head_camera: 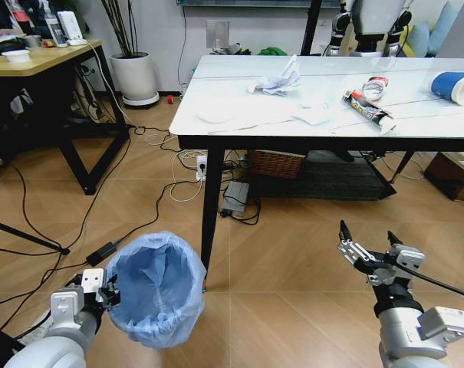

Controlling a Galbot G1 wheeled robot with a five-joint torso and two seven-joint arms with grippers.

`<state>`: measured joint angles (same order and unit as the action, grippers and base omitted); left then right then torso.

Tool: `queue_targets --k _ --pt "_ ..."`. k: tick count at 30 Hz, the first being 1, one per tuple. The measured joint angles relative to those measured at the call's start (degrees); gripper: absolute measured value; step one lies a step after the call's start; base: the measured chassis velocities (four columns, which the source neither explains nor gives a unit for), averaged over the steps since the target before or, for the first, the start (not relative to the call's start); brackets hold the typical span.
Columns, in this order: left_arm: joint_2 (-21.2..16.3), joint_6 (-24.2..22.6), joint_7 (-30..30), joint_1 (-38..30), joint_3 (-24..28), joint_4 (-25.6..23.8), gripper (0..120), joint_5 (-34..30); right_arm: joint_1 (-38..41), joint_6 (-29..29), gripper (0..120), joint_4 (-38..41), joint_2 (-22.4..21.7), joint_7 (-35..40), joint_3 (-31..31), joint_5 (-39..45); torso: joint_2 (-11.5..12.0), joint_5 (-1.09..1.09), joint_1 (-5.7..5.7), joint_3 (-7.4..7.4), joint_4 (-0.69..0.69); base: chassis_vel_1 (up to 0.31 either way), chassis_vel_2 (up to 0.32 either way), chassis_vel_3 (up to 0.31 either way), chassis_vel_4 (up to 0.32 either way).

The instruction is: Pick up the trash bin and place the trash from the table into it.

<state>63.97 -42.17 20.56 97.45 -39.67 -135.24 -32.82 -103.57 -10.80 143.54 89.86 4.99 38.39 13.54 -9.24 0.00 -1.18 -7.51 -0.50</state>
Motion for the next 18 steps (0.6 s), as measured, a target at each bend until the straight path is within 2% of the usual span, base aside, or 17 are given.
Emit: queue_targets --k 18 --pt "0.7 0.0 2.7 2.4 1.2 -2.4 0 -3.2 0.0 0.9 100 -0.6 0.3 -0.6 -0.2 -1.6 -3.6 0.0 -0.92 -2.63 0.0 0.0 0.0 0.0 0.0"
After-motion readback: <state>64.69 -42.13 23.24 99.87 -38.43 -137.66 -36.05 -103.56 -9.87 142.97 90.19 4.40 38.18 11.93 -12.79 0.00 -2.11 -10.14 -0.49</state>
